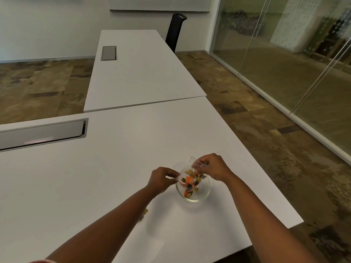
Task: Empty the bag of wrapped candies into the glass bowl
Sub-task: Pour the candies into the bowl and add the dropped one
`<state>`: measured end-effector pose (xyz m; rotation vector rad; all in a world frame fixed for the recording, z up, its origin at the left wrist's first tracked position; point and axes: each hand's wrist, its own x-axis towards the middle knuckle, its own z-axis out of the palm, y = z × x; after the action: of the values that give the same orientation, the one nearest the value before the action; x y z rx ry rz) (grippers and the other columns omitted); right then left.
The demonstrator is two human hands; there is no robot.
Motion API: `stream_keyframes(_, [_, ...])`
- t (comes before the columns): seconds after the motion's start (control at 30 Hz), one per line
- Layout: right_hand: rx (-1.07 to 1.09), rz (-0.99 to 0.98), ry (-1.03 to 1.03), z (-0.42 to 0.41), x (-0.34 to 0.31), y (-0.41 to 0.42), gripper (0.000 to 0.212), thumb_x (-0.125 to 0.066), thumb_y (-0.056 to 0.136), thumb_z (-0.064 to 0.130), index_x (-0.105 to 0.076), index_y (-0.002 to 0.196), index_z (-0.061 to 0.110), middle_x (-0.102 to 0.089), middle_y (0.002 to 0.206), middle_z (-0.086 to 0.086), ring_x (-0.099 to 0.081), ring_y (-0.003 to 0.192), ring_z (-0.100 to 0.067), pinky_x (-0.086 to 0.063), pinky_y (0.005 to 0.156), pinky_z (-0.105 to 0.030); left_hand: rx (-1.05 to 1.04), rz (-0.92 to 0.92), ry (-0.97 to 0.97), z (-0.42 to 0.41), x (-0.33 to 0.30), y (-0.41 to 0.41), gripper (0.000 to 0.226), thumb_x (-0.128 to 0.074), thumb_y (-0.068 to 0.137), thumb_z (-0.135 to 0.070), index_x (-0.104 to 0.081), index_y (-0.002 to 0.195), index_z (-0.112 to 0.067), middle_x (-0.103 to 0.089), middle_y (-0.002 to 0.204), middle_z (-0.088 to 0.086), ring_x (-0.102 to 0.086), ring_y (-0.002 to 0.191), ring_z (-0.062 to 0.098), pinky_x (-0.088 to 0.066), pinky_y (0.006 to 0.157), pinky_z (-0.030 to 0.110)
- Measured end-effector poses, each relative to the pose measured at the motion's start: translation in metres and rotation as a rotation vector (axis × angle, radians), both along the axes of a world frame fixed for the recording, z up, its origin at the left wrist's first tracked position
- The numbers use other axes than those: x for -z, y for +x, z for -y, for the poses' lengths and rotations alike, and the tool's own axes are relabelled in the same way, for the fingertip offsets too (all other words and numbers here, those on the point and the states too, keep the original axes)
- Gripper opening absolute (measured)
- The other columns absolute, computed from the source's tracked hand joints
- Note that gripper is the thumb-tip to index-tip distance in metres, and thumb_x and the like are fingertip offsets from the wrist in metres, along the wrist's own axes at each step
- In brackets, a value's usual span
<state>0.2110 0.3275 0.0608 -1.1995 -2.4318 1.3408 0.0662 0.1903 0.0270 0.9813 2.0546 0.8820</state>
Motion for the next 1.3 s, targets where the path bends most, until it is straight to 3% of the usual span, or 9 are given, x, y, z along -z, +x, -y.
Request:
stream_keyframes(0.27, [0.000, -0.017, -0.057, 0.002, -0.003, -0.007, 0.019, -0.075, 0.074, 0.003, -0.075, 0.092, 0.004, -0.075, 0.093, -0.014, -0.065, 0.063, -0.002, -0.049, 0.052, -0.009, 0.069, 0.012, -0.021, 0.010, -0.001, -0.002, 0.031, -0.073, 0.078, -0.018, -0.071, 0.108, -0.013, -0.074, 0.107, 0.009, -0.067, 0.101, 0.022, -0.047, 0.084, 0.029])
stream_keyframes(0.43, [-0.012, -0.043, -0.051, 0.001, -0.008, -0.008, 0.018, -0.075, 0.074, 0.003, -0.075, 0.092, 0.003, -0.075, 0.094, -0.016, -0.065, 0.064, -0.004, -0.046, 0.049, -0.003, 0.026, -0.080, 0.023, 0.010, 0.002, 0.000, 0.023, -0.073, 0.078, -0.017, -0.074, 0.100, -0.011, -0.076, 0.098, 0.009, -0.063, 0.077, 0.010, -0.045, 0.075, 0.018])
stream_keyframes(0.63, [-0.057, -0.070, 0.035, -0.001, -0.016, -0.006, 0.021, -0.078, 0.073, 0.009, -0.076, 0.093, 0.008, -0.075, 0.100, -0.009, -0.062, 0.084, -0.006, -0.044, 0.070, -0.007, -0.007, -0.133, 0.041, 0.007, 0.002, 0.001, 0.013, -0.068, 0.080, -0.007, -0.075, 0.090, -0.005, -0.076, 0.095, 0.010, -0.069, 0.079, 0.018, -0.048, 0.079, 0.020])
stream_keyframes(0.73, [-0.055, -0.106, 0.058, -0.003, -0.020, -0.005, 0.020, -0.076, 0.073, 0.005, -0.076, 0.093, 0.007, -0.075, 0.099, -0.011, -0.063, 0.077, 0.000, -0.046, 0.065, -0.003, -0.029, -0.134, 0.054, 0.008, 0.004, 0.000, 0.012, -0.066, 0.081, -0.004, -0.075, 0.090, -0.004, -0.076, 0.094, 0.012, -0.072, 0.082, 0.021, -0.048, 0.071, 0.014])
stream_keyframes(0.83, [-0.029, -0.172, 0.077, -0.004, -0.023, -0.005, 0.018, -0.077, 0.072, 0.004, -0.076, 0.090, 0.006, -0.076, 0.094, -0.010, -0.064, 0.065, 0.011, -0.046, 0.061, 0.004, -0.054, -0.123, 0.067, 0.007, 0.004, 0.001, 0.012, -0.066, 0.081, -0.003, -0.074, 0.090, -0.002, -0.076, 0.096, 0.013, -0.070, 0.078, 0.021, -0.049, 0.073, 0.019])
stream_keyframes(1.0, [-0.005, -0.211, 0.110, -0.004, -0.027, -0.008, 0.015, -0.077, 0.072, 0.006, -0.076, 0.087, 0.009, -0.073, 0.084, 0.000, -0.063, 0.067, 0.004, -0.047, 0.066, -0.004, -0.059, -0.127, 0.092, 0.004, 0.004, 0.003, 0.015, -0.068, 0.081, -0.008, -0.074, 0.094, -0.004, -0.075, 0.100, 0.010, -0.071, 0.080, 0.022, -0.049, 0.075, 0.020])
stream_keyframes(1.1, [0.018, -0.238, 0.103, -0.005, -0.027, -0.008, 0.016, -0.076, 0.073, 0.005, -0.076, 0.089, 0.007, -0.070, 0.081, 0.003, -0.063, 0.066, 0.006, -0.048, 0.064, -0.003, -0.080, -0.112, 0.082, 0.006, 0.004, -0.002, 0.021, -0.074, 0.078, -0.018, -0.073, 0.096, -0.007, -0.074, 0.099, 0.008, -0.064, 0.075, 0.015, -0.047, 0.072, 0.020])
stream_keyframes(1.2, [0.085, -0.301, 0.084, -0.008, -0.024, -0.006, 0.017, -0.075, 0.073, 0.000, -0.075, 0.090, 0.003, -0.069, 0.084, 0.001, -0.062, 0.067, 0.007, -0.047, 0.063, 0.003, -0.033, -0.187, -0.099, 0.014, 0.006, -0.015, 0.026, -0.075, 0.075, -0.027, -0.070, 0.093, -0.009, -0.068, 0.090, 0.004, -0.057, 0.080, 0.013, -0.044, 0.073, 0.024])
stream_keyframes(1.3, [0.151, -0.307, 0.058, -0.010, -0.018, -0.004, 0.017, -0.074, 0.074, 0.000, -0.074, 0.091, 0.003, -0.069, 0.087, -0.001, -0.061, 0.073, 0.002, -0.048, 0.065, -0.003, 0.095, -0.273, -0.488, 0.029, 0.003, -0.029, 0.027, -0.078, 0.072, -0.029, -0.066, 0.085, -0.009, -0.067, 0.087, 0.006, -0.061, 0.082, 0.017, -0.049, 0.071, 0.027])
